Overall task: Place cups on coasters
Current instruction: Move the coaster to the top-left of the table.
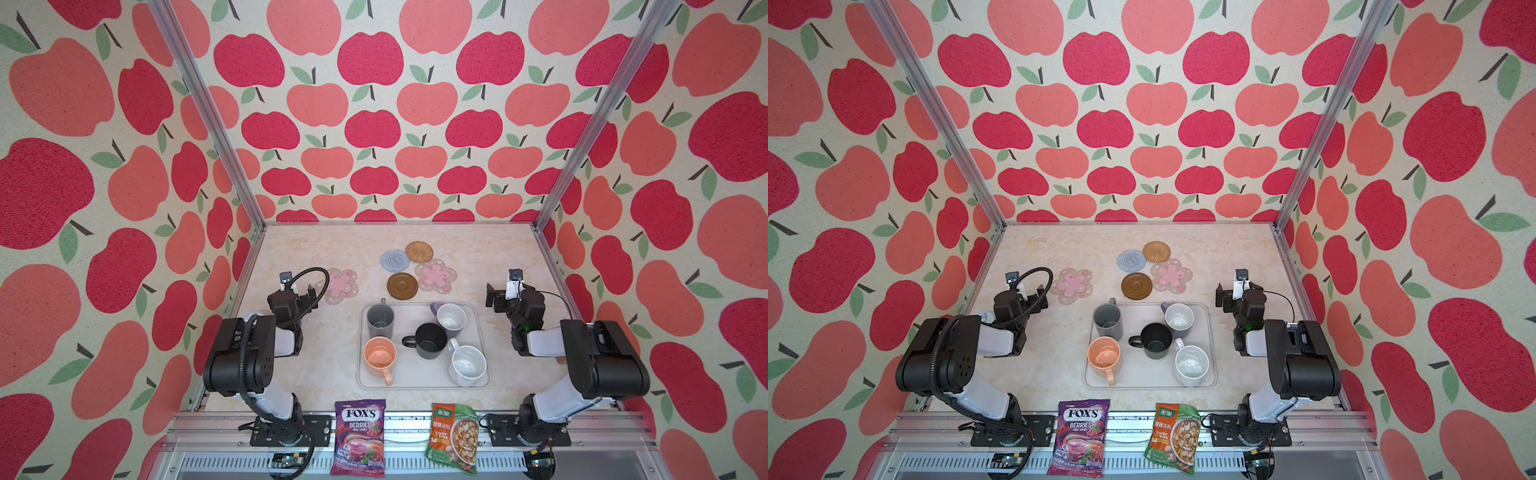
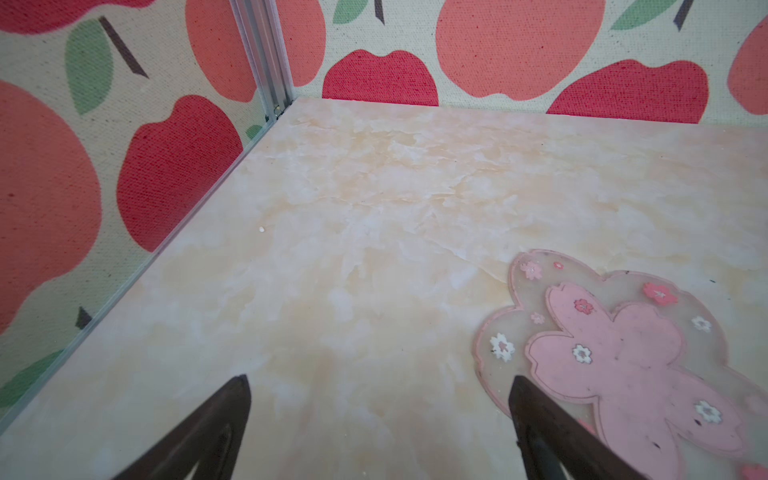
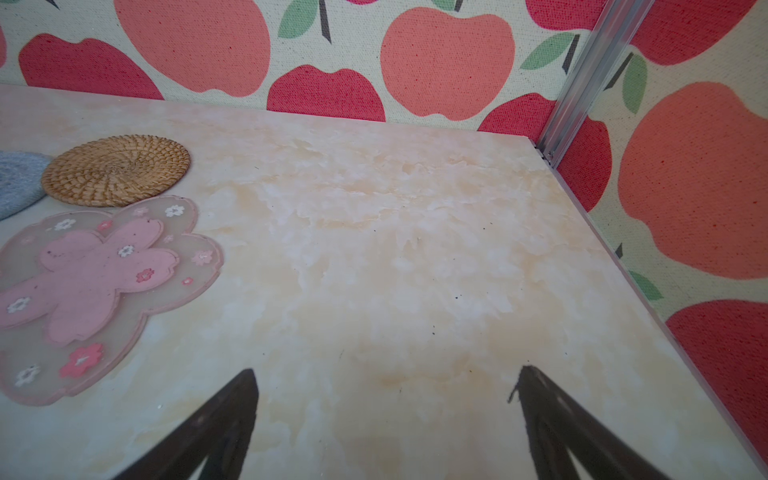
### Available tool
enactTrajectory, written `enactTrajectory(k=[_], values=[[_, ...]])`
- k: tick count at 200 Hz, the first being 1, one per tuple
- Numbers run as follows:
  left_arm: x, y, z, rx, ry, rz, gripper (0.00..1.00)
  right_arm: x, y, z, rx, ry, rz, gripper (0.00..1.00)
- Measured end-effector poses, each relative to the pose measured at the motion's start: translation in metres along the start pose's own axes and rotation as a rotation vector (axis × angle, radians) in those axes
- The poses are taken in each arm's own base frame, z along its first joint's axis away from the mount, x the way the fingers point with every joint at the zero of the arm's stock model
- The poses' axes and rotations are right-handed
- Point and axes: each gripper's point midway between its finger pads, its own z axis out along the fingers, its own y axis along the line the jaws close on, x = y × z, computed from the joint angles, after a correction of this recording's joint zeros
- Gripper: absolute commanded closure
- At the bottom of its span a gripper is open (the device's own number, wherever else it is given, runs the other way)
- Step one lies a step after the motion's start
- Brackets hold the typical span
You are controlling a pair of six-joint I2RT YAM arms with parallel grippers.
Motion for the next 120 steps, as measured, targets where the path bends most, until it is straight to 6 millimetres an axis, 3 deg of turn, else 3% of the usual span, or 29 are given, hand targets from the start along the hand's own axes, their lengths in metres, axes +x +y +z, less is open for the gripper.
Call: enactTrajectory(k=[72, 85, 120], values=[[-0.007, -0.012, -0.005, 0.058, -0.002, 0.026, 0.01, 0.000, 0.000, 0.000, 0.000, 0.000, 0.000, 0.01], [-0.017, -0.016, -0.011, 0.069, -0.002, 0.035, 0.01, 0.000, 0.000, 0.000, 0.000, 0.000, 0.000, 0.01], [-0.074, -0.027, -0.024, 0.076, -0.078, 0.041, 0.01, 0.002, 0.000, 0.000, -0.001, 0.013, 0.000, 0.01]])
